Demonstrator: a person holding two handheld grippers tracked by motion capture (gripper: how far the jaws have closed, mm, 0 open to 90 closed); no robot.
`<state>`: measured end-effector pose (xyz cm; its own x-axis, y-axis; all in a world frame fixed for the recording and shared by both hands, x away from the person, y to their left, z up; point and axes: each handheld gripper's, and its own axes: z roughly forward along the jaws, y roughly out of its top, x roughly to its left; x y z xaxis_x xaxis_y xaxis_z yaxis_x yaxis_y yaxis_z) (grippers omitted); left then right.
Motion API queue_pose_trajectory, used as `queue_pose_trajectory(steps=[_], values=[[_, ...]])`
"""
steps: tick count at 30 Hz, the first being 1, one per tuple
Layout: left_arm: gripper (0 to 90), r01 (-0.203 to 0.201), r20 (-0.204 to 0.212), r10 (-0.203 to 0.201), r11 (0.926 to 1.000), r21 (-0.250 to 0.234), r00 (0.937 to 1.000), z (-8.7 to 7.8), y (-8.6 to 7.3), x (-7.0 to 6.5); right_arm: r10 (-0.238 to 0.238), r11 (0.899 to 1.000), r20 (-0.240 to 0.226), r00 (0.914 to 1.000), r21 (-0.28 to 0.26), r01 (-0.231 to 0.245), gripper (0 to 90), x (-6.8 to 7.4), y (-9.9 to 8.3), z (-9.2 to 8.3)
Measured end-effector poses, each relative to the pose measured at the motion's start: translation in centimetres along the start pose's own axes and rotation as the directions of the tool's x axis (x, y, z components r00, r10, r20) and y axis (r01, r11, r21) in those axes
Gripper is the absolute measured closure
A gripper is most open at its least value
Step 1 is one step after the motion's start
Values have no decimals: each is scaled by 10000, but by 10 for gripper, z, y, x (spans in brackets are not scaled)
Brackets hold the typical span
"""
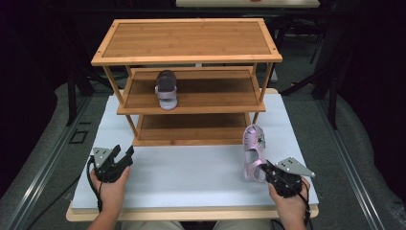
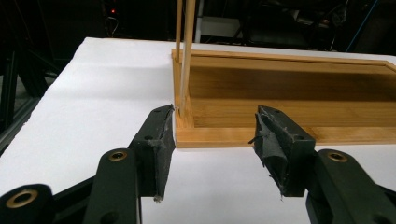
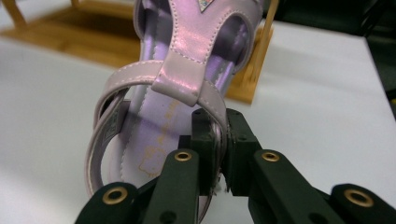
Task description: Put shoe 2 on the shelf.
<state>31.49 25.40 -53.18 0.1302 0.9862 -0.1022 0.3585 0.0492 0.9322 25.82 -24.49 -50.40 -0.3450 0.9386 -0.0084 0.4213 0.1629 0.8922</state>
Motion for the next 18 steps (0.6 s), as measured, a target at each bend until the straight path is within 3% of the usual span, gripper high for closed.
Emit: queue_pose_trajectory(steps=[4,8,11,12,18], values=[[473,33,2,-33,10000,-22,10000,0,0,1,475,9906,471,9978,-1301,-411,840,11,-4,-3],[473,80,-18,-80,10000,-32,10000,0,0,2,863,9661,703,9938,-2493,-663,840,16,-3,-5],[472,92,-39,-92,9999,-45,10000,0,0,3,1082,9553,655,9920,-2831,-855,840,17,2,-7],[473,100,-25,-100,9999,-45,9999,0,0,2,1173,9471,579,9914,-3070,-941,840,18,4,-6],[473,65,60,-65,10000,11,10000,1,-1,1,1067,9379,498,9930,-3367,-839,839,26,17,-2]])
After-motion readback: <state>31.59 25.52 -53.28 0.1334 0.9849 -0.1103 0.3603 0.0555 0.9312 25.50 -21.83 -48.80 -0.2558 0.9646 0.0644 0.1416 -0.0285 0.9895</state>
